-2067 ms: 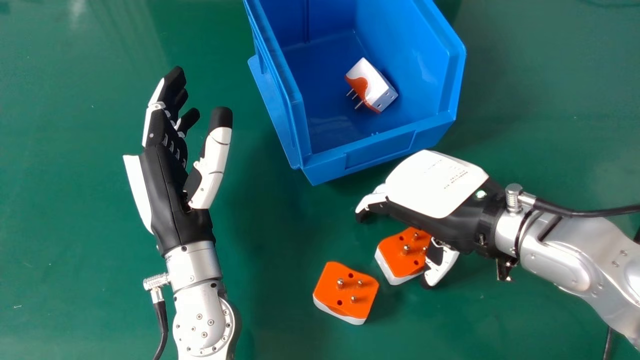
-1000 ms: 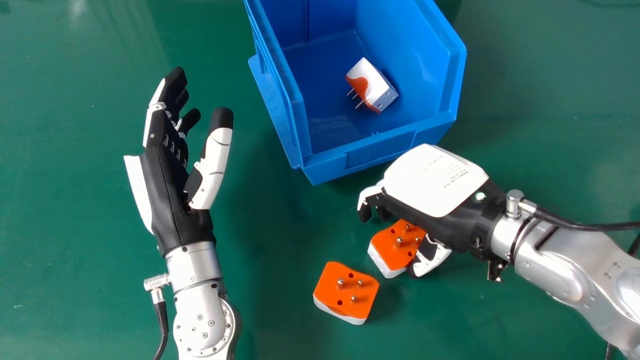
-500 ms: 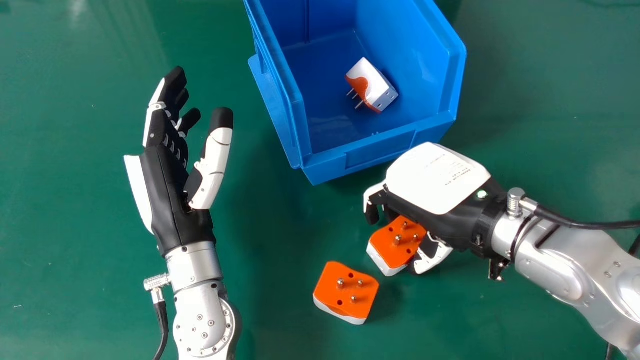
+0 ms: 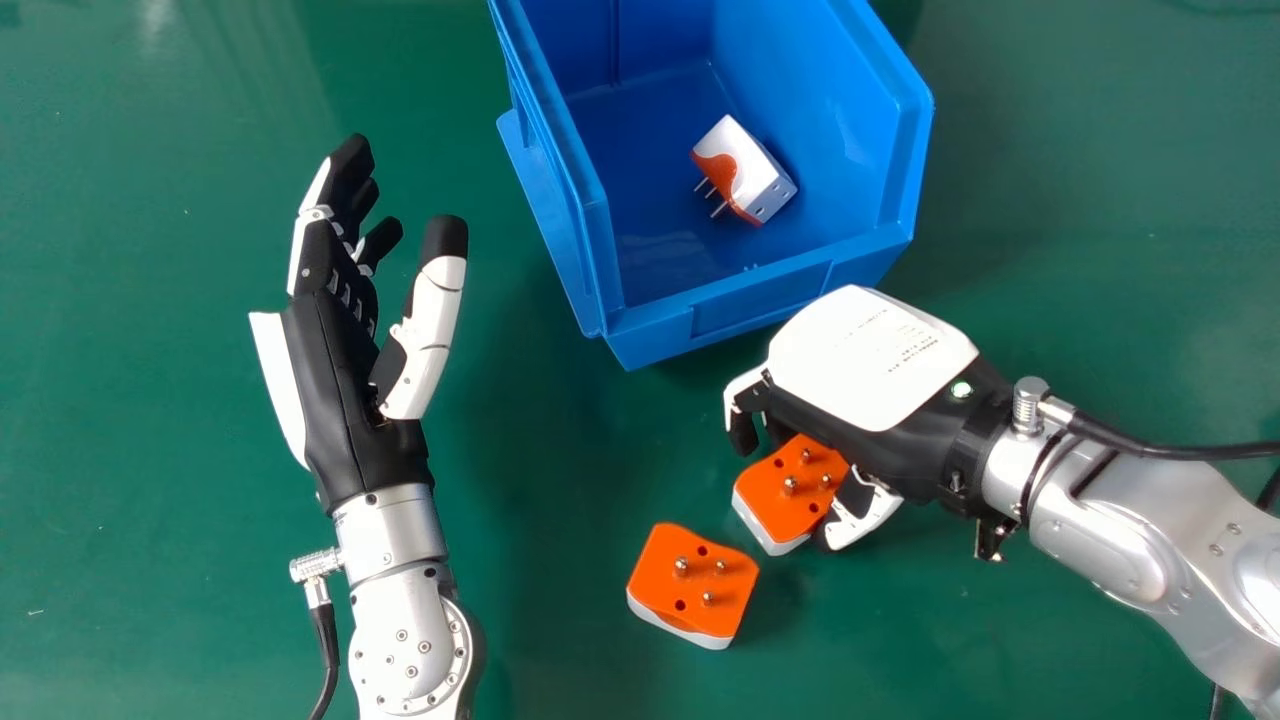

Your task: Pick all objects and put in blue box

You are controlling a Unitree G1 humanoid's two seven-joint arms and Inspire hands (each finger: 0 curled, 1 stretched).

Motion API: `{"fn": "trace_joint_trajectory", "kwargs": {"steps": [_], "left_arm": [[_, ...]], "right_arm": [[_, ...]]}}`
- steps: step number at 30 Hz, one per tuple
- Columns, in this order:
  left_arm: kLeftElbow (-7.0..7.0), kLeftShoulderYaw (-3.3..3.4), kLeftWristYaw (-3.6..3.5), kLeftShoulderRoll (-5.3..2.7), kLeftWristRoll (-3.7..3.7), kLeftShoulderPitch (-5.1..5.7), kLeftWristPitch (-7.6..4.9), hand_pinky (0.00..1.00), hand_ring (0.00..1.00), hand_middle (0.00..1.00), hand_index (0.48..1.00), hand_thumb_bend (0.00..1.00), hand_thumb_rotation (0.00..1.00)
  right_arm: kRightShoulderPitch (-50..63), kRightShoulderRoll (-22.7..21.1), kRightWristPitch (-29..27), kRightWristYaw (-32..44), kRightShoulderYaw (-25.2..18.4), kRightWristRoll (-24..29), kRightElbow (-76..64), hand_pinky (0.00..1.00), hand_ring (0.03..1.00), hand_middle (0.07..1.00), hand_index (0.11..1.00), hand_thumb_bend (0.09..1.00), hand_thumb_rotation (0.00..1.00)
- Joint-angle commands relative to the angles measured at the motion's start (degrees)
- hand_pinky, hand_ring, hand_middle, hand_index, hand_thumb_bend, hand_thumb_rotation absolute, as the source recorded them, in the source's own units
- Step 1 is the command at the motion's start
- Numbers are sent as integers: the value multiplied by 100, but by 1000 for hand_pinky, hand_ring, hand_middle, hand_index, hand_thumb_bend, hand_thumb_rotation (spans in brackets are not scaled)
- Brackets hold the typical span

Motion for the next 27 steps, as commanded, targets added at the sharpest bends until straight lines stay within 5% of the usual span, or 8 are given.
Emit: {"fn": "trace_joint_trajectory", "kwargs": {"steps": [1, 7, 13, 20, 24, 27], "left_arm": [[-4, -31, -1, -36, 23, -7, -134, 826, 884, 878, 822, 720, 549], [3, -25, -18, -43, 5, -26, -117, 826, 884, 878, 822, 720, 548], [-36, -37, 67, -32, 89, -37, -89, 825, 883, 877, 821, 721, 549], [-33, -33, -55, -54, -32, -62, -100, 825, 882, 876, 820, 721, 549], [-40, -34, 7, -39, 44, -80, -84, 825, 882, 876, 820, 721, 549], [-31, -36, -9, -38, 29, -88, -89, 825, 882, 876, 820, 721, 549]], "right_arm": [[-67, -75, -29, -26, -86, 50, -55, 306, 392, 515, 573, 523, 8], [-123, -79, -128, -38, -94, 131, 39, 298, 385, 508, 567, 520, 6], [-144, -60, -77, 81, -122, 156, -23, 297, 380, 504, 563, 517, 5], [-182, -98, -144, 38, -128, 86, 1, 298, 373, 499, 557, 513, 3], [-192, -79, -109, 153, -162, 160, -10, 298, 373, 499, 557, 513, 3], [-188, -64, -146, 57, -172, 121, 22, 298, 373, 499, 557, 513, 3]]}}
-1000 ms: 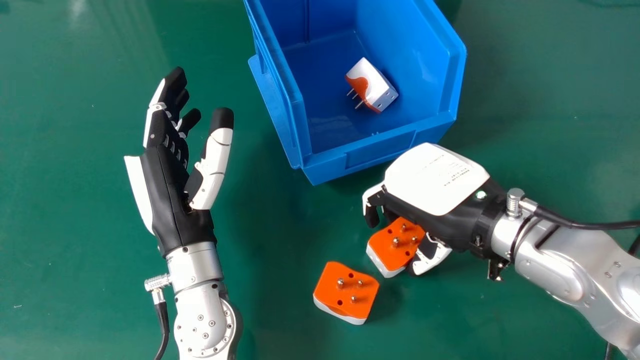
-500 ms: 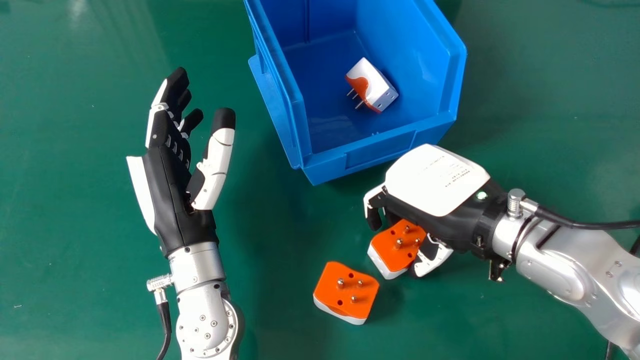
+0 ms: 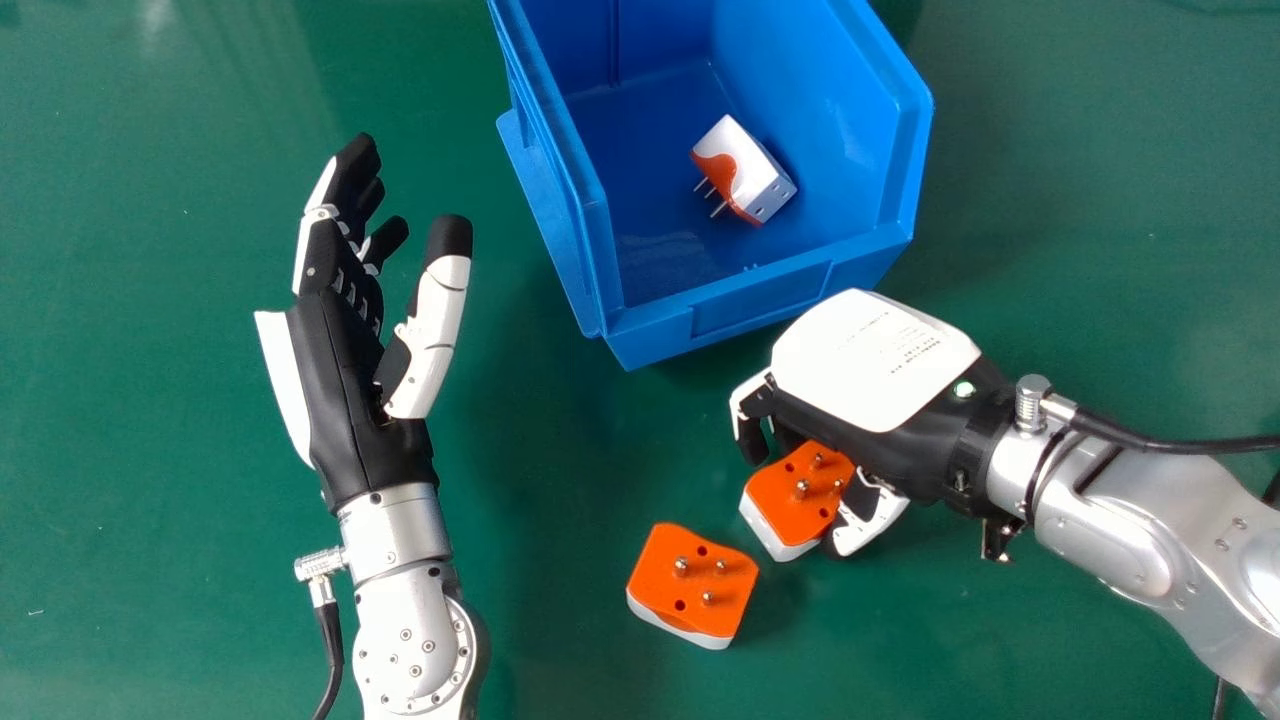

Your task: Pick all objects and put in blue box

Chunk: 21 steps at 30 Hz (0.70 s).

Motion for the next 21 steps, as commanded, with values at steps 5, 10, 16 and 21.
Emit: {"fn": "trace_joint_trajectory", "kwargs": {"steps": [5, 10, 16, 21], "left_arm": [[-53, -39, 28, -33, 51, -73, -79, 826, 882, 875, 820, 720, 546], [-58, -36, 36, -29, 51, -65, -74, 825, 882, 874, 820, 719, 545], [-39, -37, 19, -39, 27, -49, -100, 825, 881, 873, 821, 719, 544], [-48, -52, 83, -34, 107, -22, -90, 826, 880, 873, 821, 717, 543]], "right_arm": [[-135, -42, -112, -155, -148, 182, 7, 301, 372, 500, 554, 512, 2], [-107, -40, -121, -263, -149, 119, -6, 303, 372, 499, 551, 512, 2], [-43, -35, -11, -238, -160, 101, -86, 304, 370, 497, 549, 511, 1], [25, -33, -78, -402, -275, 233, -105, 304, 370, 497, 547, 511, 1]]}}
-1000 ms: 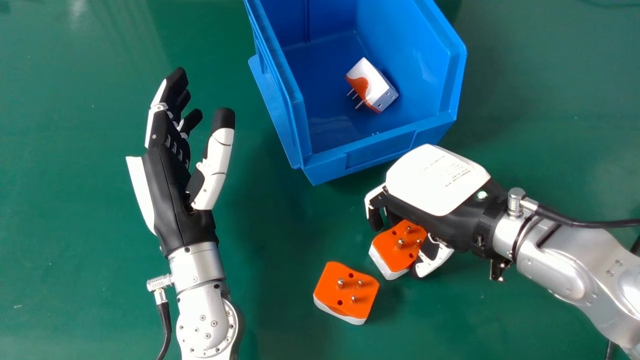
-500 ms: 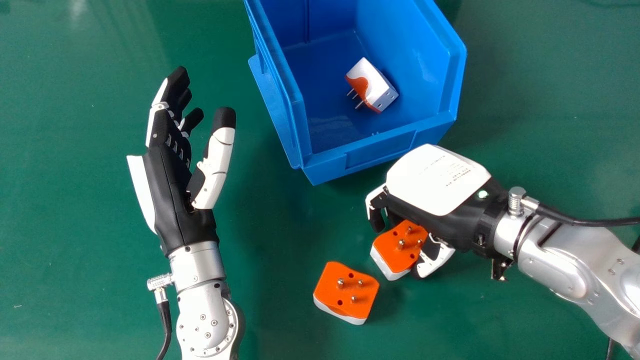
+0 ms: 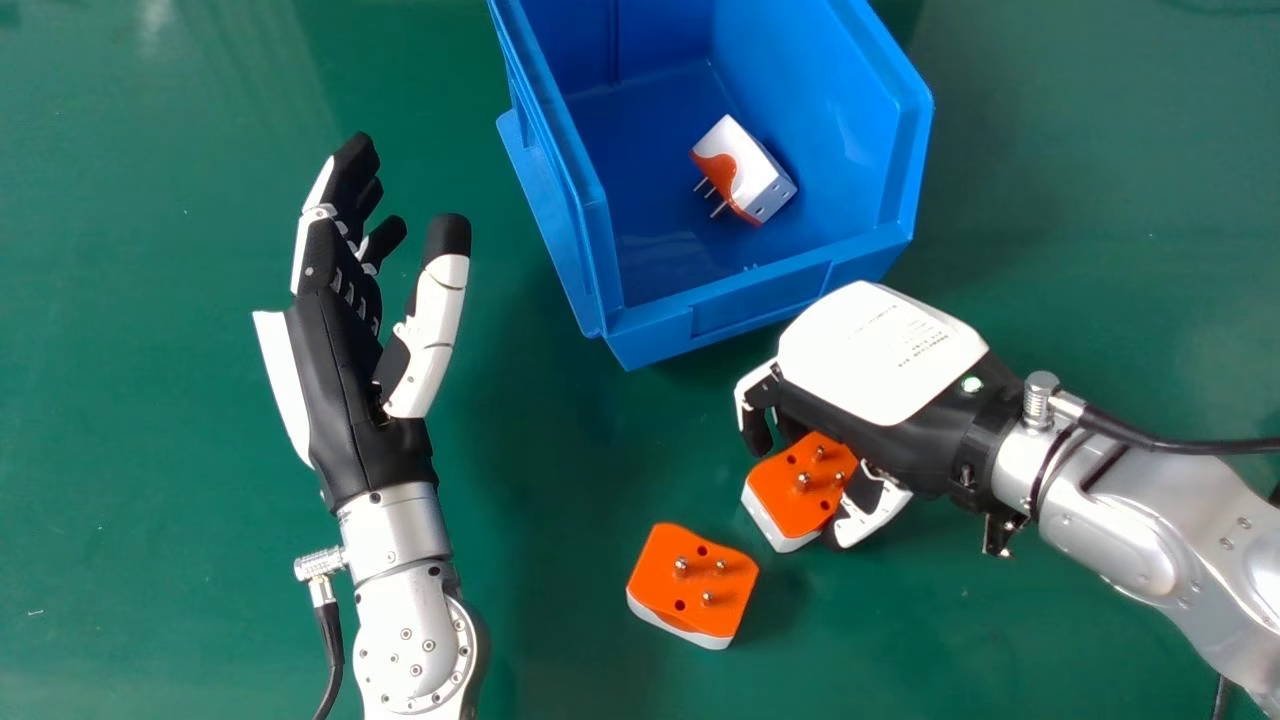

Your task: Pick all objects and put in blue box

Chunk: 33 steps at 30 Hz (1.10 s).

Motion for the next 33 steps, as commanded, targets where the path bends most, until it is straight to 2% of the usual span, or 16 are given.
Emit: {"fn": "trace_joint_trajectory", "kwargs": {"steps": [1, 5, 9, 12, 16, 20, 21, 22, 25, 28, 33], "left_arm": [[-45, -49, 34, -33, 78, -19, -91, 826, 880, 873, 821, 717, 543], [-20, -51, 34, -37, 75, -28, -103, 826, 880, 873, 820, 714, 542], [-9, -59, 71, -37, 113, -33, -98, 826, 880, 873, 820, 714, 542], [-10, -61, 34, -48, 77, -24, -100, 827, 880, 873, 820, 710, 540], [8, -55, 29, -54, 69, -26, -116, 827, 880, 873, 820, 710, 540], [-27, -71, 114, -63, 155, 9, -72, 827, 880, 873, 820, 707, 538], [-37, -75, 114, -68, 156, 16, -74, 827, 880, 873, 820, 707, 538], [-42, -76, 104, -76, 141, 20, -81, 827, 880, 873, 820, 707, 538], [-19, -61, 13, -92, 46, 21, -137, 829, 880, 873, 819, 706, 536], [-1, -42, -30, -96, 5, 16, -150, 829, 880, 873, 819, 706, 536], [31, -31, -43, -104, -3, -15, -109, 828, 879, 872, 819, 705, 534]], "right_arm": [[0, -41, -71, -188, -192, 213, -175, 304, 370, 497, 547, 511, 1], [130, -50, -60, -283, -344, 314, -355, 304, 371, 498, 543, 511, 0], [281, -122, 26, -175, -636, 504, -793, 304, 371, 498, 543, 511, 0], [388, -177, -45, -389, -868, 495, -1019, 302, 370, 497, 540, 511, 0], [543, -221, -60, -418, -1154, 616, -1333, 302, 370, 497, 540, 511, 0], [693, -264, -49, -391, -1392, 697, -1637, 285, 372, 489, 534, 512, 0], [731, -273, -31, -349, -1445, 744, -1718, 285, 372, 489, 534, 512, 0], [781, -280, 5, -283, -1512, 816, -1830, 285, 372, 489, 534, 512, 0], [938, -296, -23, -298, -1750, 959, -2106, 275, 376, 485, 528, 512, 0], [1050, -284, 42, -209, -1977, 1160, -2355, 275, 376, 485, 528, 512, 0], [1085, -194, 73, -174, -2215, 1444, -2568, 256, 380, 485, 522, 513, 0]]}}
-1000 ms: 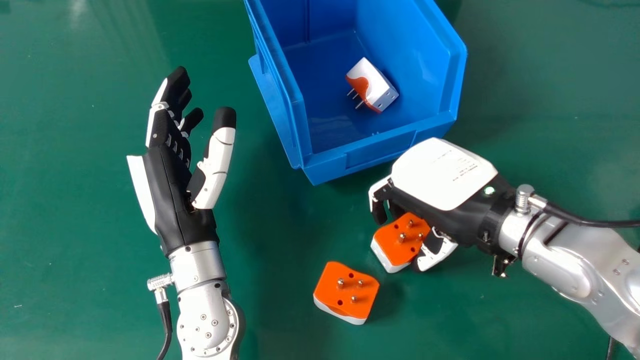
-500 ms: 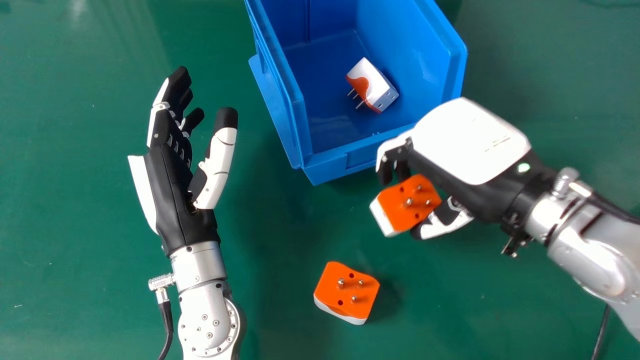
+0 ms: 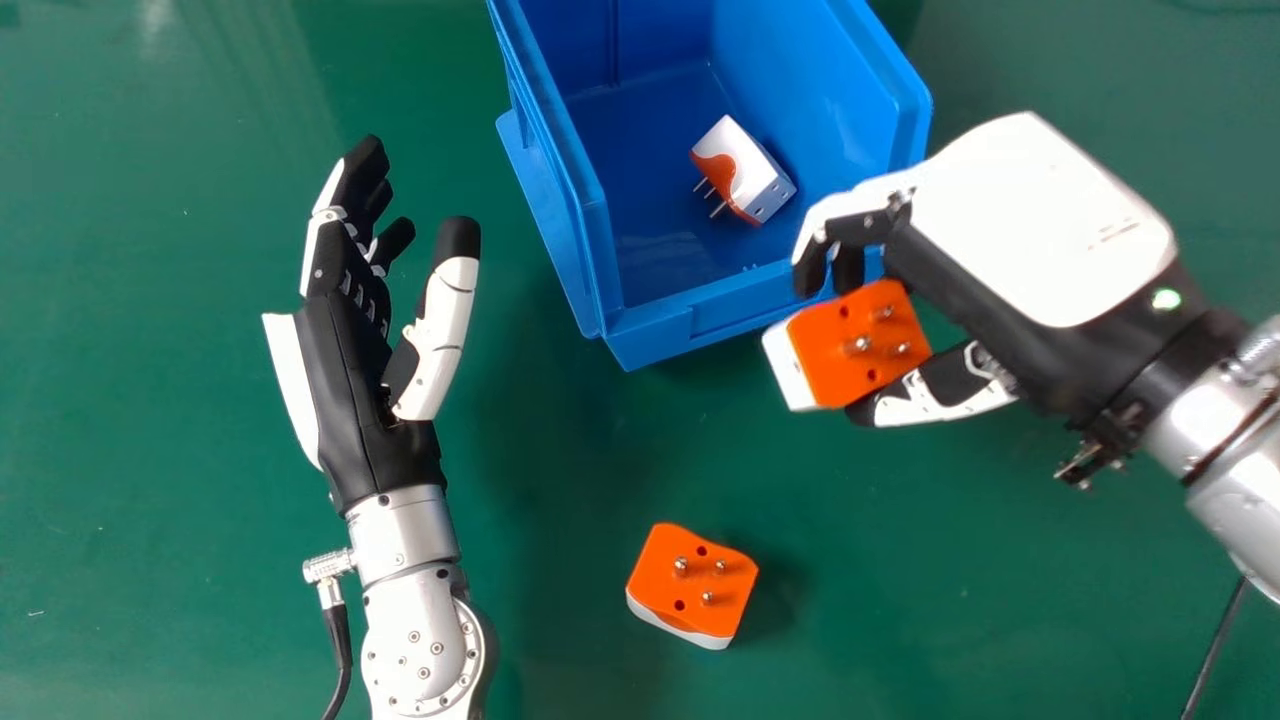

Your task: Pick all objects and put in blue box

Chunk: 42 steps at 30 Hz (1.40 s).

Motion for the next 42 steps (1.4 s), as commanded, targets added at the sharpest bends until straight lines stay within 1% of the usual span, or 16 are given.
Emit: {"fn": "trace_joint_trajectory", "kwargs": {"steps": [1, 3, 6, 8, 11, 12, 13, 14, 16, 18, 20, 22, 25, 29, 34, 42], "left_arm": [[37, -26, -29, -30, -13, -41, -102, 828, 879, 872, 819, 705, 534], [62, -22, -47, -15, -26, -64, -117, 828, 879, 872, 819, 705, 534], [65, -8, -101, -6, -90, -88, -86, 829, 878, 872, 819, 708, 535], [83, 5, -113, 9, -108, -111, -65, 829, 878, 872, 819, 708, 535], [97, -9, -9, 37, -14, -126, -24, 828, 878, 871, 819, 707, 533], [100, -14, -13, 43, -15, -133, -19, 828, 878, 871, 819, 707, 533], [107, -16, -32, 48, -31, -144, -26, 828, 878, 871, 819, 707, 533], [119, -11, -81, 48, -77, -157, -39, 828, 878, 871, 819, 707, 533], [138, 2, -131, 55, -131, -186, -72, 828, 877, 870, 818, 706, 534], [143, 5, -100, 75, -99, -206, -94, 828, 877, 870, 818, 706, 534], [124, -5, -35, 89, -40, -204, -47, 828, 878, 871, 819, 709, 534], [123, -16, 1, 97, -19, -208, -33, 828, 878, 871, 819, 709, 534], [133, -11, -61, 90, -108, -225, -55, 829, 878, 871, 819, 712, 537], [138, 3, -97, 95, -144, -246, -91, 829, 877, 871, 818, 712, 538], [119, -1, 22, 106, -47, -278, -51, 828, 877, 871, 820, 714, 538], [157, -8, 59, 117, -53, -340, -28, 826, 875, 870, 818, 718, 539]], "right_arm": [[-60, 16, 27, 31, -190, 226, -242, 256, 380, 485, 522, 513, 0], [-125, 64, 50, 35, -214, 263, -297, 256, 380, 485, 522, 513, 0], [-368, 189, 39, -89, -193, 212, -285, 242, 379, 478, 518, 514, 0], [-575, 313, 23, -178, -156, 187, -203, 242, 379, 478, 518, 514, 0], [-903, 541, 184, -196, -75, 87, -124, 252, 374, 472, 522, 513, 0], [-1047, 629, 250, -209, -22, 17, -68, 252, 374, 472, 522, 513, 0], [-1202, 725, 283, -257, 42, -32, 31, 252, 374, 472, 522, 513, 0], [-1352, 826, 331, -294, 107, -81, 133, 252, 374, 472, 522, 513, 0], [-1645, 1023, 392, -433, 254, -185, 410, 272, 373, 474, 526, 512, 0], [-1934, 1159, 428, -560, 414, -357, 718, 272, 373, 474, 526, 512, 0], [-2188, 1258, 430, -714, 558, -505, 1045, 280, 370, 471, 529, 511, 0], [-2457, 1373, 389, -875, 691, -553, 1448, 280, 370, 471, 529, 511, 0], [-2918, 1548, 261, -1184, 894, -577, 2261, 277, 366, 466, 531, 511, 0], [-3554, 1669, 70, -1743, 1267, -856, 3448, 280, 365, 464, 533, 511, 0], [-4204, 1713, -33, -2456, 1871, -1407, 4839, 289, 366, 465, 537, 510, 0], [-4940, 1813, -215, -3398, 2384, -1556, 6715, 302, 375, 463, 535, 511, 0]]}}
